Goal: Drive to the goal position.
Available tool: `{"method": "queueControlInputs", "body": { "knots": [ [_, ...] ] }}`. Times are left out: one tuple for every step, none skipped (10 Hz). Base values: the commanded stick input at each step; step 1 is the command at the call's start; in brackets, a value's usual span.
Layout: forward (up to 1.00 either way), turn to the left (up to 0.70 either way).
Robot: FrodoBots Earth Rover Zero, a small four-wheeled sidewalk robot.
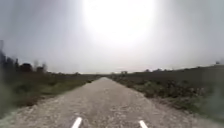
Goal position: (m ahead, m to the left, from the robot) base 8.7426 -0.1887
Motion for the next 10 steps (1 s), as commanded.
{"method": "queueControlInputs", "body": {
  "knots": [
    [0.70, 0.00],
    [0.70, 0.00],
    [0.70, -0.03],
    [0.70, -0.08],
    [0.70, -0.32],
    [0.70, -0.12],
    [0.70, 0.00],
    [0.70, 0.00],
    [0.70, 0.00],
    [0.70, 0.00]
  ]
}}
